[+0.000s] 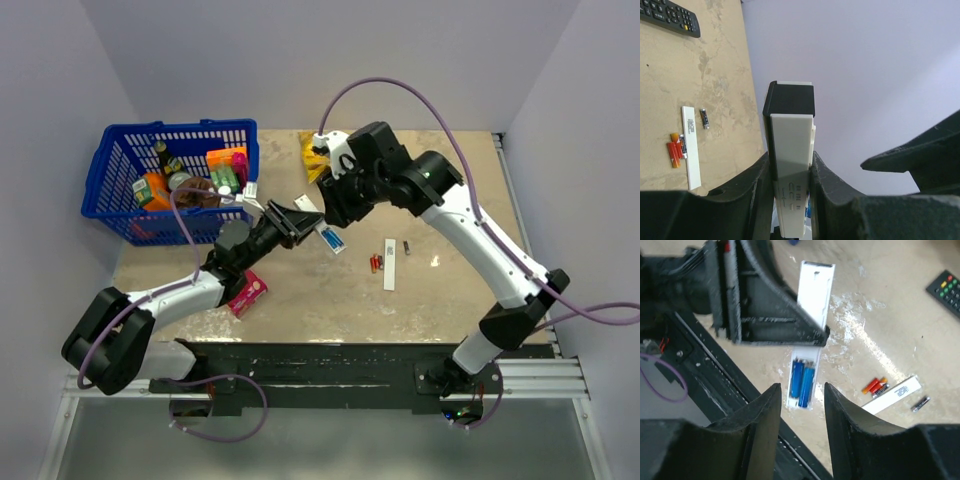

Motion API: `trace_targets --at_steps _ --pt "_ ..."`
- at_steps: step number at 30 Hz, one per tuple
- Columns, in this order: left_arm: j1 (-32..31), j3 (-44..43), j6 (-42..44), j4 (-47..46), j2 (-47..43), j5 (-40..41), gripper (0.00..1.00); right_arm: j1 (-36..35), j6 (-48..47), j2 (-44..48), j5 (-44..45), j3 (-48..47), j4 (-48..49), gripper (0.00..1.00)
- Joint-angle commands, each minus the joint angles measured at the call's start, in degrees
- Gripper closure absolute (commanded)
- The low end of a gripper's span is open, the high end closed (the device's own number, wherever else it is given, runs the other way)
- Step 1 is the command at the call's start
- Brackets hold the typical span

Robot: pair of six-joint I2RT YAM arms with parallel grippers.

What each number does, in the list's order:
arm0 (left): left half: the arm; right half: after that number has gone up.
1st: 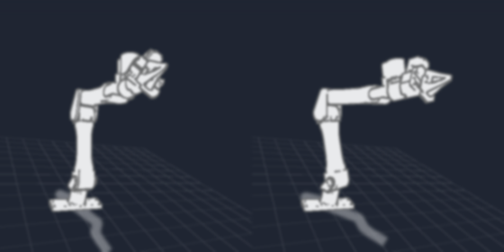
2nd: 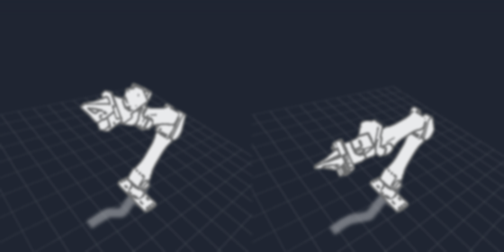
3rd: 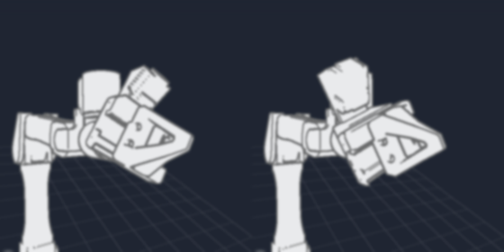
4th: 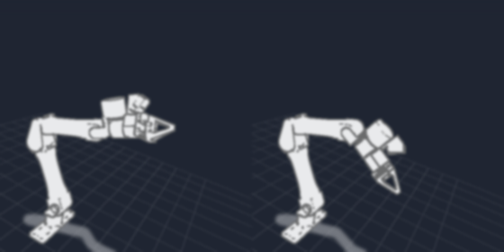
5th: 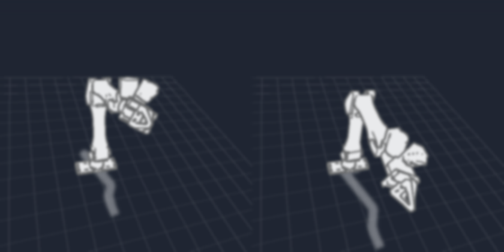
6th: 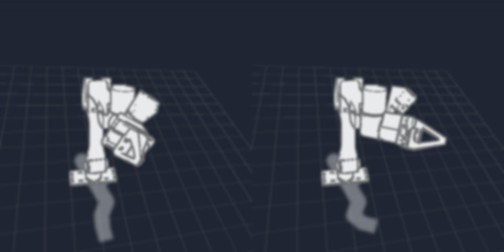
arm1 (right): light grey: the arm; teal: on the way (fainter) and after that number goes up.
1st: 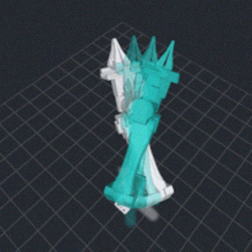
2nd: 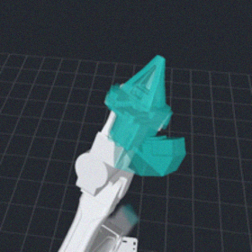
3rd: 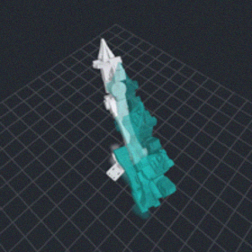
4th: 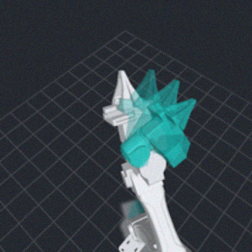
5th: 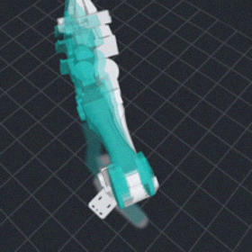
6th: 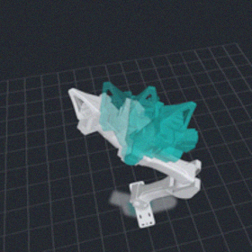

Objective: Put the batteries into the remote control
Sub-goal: Load the battery into the remote control.

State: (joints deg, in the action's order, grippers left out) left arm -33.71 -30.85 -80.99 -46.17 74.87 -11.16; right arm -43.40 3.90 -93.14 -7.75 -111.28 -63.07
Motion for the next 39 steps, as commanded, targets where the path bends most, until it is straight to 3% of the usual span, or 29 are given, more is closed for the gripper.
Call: trace_targets --at_steps 1,12,39 --pt "1.81 -0.17 -1.89 -6.38 -1.83 -3.6 1.0 1.12 -10.21 8.14 -5.79 5.7 5.05 0.57" --pt "5.41 -0.96 -4.97 -10.78 -1.83 -9.67 1.0 2.09 -16.21 15.54 -4.03 19.26 11.65 0.56" --pt "5.41 -2.2 -6.28 -12.98 -0.69 -11.78 1.0 2.09 -16.12 15.01 -7.72 18.47 11.65 0.56"
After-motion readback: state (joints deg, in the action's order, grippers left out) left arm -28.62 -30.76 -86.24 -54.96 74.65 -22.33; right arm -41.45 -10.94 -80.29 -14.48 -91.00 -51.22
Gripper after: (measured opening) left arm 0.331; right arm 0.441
